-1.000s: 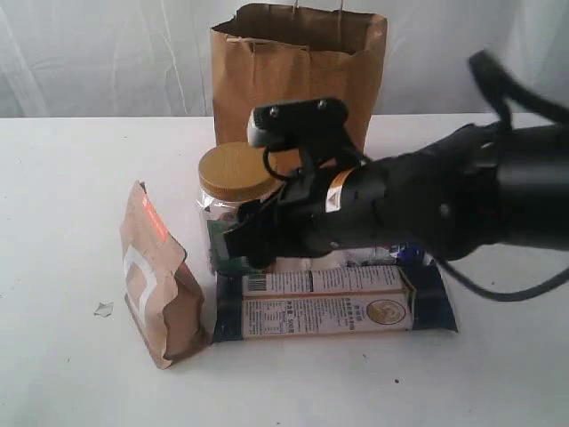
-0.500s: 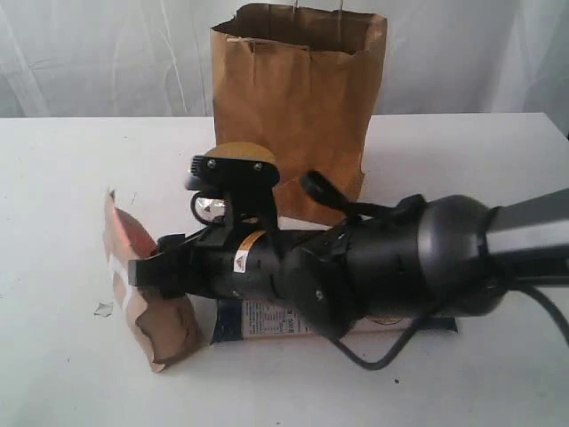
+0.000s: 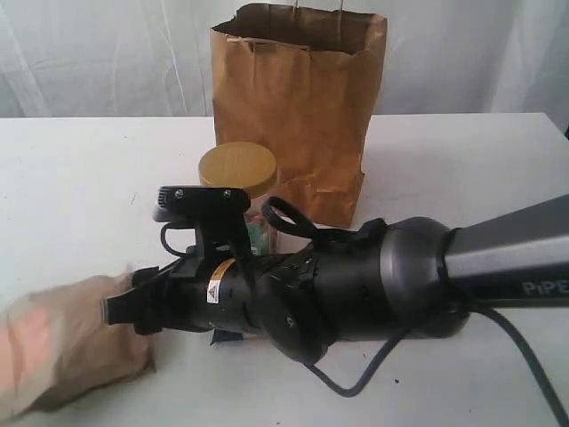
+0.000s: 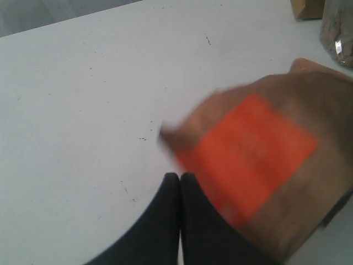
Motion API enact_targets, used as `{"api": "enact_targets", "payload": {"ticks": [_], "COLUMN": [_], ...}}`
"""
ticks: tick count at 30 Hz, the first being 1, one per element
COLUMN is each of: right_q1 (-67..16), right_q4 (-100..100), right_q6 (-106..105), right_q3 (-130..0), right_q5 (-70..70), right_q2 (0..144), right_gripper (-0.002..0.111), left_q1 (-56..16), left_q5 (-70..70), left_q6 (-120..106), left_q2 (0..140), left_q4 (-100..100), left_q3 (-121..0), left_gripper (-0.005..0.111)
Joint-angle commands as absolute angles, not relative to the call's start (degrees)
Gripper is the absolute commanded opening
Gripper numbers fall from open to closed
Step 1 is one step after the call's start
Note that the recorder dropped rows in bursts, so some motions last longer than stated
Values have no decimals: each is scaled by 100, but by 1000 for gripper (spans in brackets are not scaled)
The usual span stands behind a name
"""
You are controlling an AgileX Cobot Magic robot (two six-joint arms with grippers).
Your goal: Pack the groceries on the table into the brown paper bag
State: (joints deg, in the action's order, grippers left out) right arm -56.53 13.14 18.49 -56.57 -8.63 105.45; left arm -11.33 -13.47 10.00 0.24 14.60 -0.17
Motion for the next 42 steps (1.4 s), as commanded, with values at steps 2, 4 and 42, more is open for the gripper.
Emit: {"api": "enact_targets", "payload": {"ticks": [2,4,42], "right_q1": [-5648,-5648,-6053], "right_q4": [1321,1321,1864], "right_q6": [1607,1538,-4095], "right_q3": [-5681,-5681,-5681], "right_q5": [0,122,-901], "right_q2": [10533,10490,10665], "right_gripper": [62,62,36], "left_q1": [-1174,-1174,-1174], "left_q5": [-1334,-1334,-1334], "left_q6": [1002,1002,1002], "left_q2": [0,0,0], "left_q4": [1480,1480,1480], "left_q3": [0,0,0], "left_gripper": [0,0,0]}}
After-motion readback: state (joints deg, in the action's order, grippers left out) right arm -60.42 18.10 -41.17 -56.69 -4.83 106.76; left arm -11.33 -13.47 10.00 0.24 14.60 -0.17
